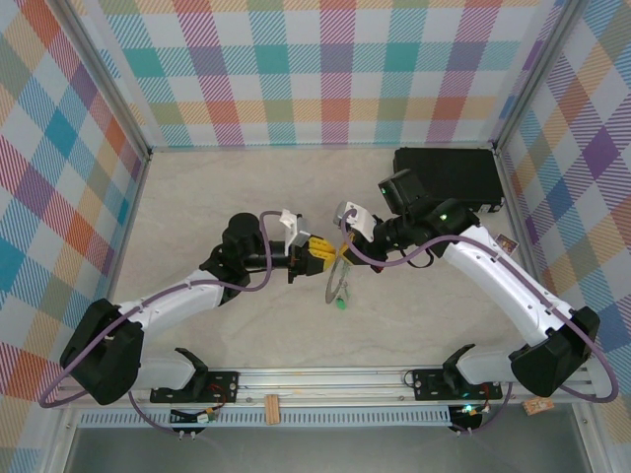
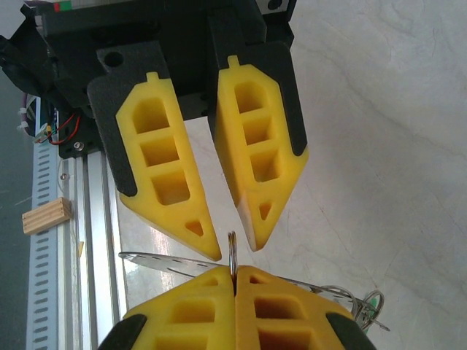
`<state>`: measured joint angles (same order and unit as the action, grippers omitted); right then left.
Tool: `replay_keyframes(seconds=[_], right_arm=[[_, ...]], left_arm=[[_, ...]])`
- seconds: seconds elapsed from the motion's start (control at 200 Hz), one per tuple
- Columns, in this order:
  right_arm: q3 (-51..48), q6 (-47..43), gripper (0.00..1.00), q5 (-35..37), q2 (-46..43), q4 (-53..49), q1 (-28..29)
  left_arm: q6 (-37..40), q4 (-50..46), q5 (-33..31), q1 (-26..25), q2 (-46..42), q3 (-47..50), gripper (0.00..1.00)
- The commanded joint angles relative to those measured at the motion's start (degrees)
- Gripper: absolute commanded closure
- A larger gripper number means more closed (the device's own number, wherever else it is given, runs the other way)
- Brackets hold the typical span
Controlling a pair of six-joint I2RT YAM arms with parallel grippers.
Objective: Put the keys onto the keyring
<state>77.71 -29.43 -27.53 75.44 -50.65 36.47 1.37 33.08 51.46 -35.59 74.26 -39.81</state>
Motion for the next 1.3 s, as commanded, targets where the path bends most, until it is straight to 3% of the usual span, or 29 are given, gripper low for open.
replay_keyframes(seconds=[0.0,0.755,0.905,1.065,1.15,1.205,1.295], right_arm=[[1.5,-0.8,1.00,-2.5,0.0,0.1,0.7],[0.7,-0.4,1.00,-3.6,0.5,0.8,1.3],[0.6,-0.4,1.00,-3.6,0.7,0.6,1.5],[0.4,-0.1,1.00,-2.7,0.2,1.3,1.5],[-0.2,0.7,0.91,-1.0,-0.9,2.6,1.5],[-0.7,1.7,0.79,0.9,-1.7,3.9,1.5],[-1.5,3.0,0.76,3.2,-3.5,5.4,1.5]], left_arm=[[1.1,0.2,1.7,-0.5,0.3,-2.1,0.80],[-1.7,4.7,3.7,-0.6,-0.7,-1.2,0.84],[-1.9,4.8,4.3,-0.6,-0.5,-1.4,1.00],[-1.9,4.7,4.6,-0.6,-0.5,-1.3,1.00],[-2.2,5.5,4.4,-0.6,-0.5,-1.0,1.00],[-2.7,6.9,3.9,-0.6,-0.6,-0.6,1.00],[-4.1,9.8,3.5,-0.6,-0.5,0.1,1.00]])
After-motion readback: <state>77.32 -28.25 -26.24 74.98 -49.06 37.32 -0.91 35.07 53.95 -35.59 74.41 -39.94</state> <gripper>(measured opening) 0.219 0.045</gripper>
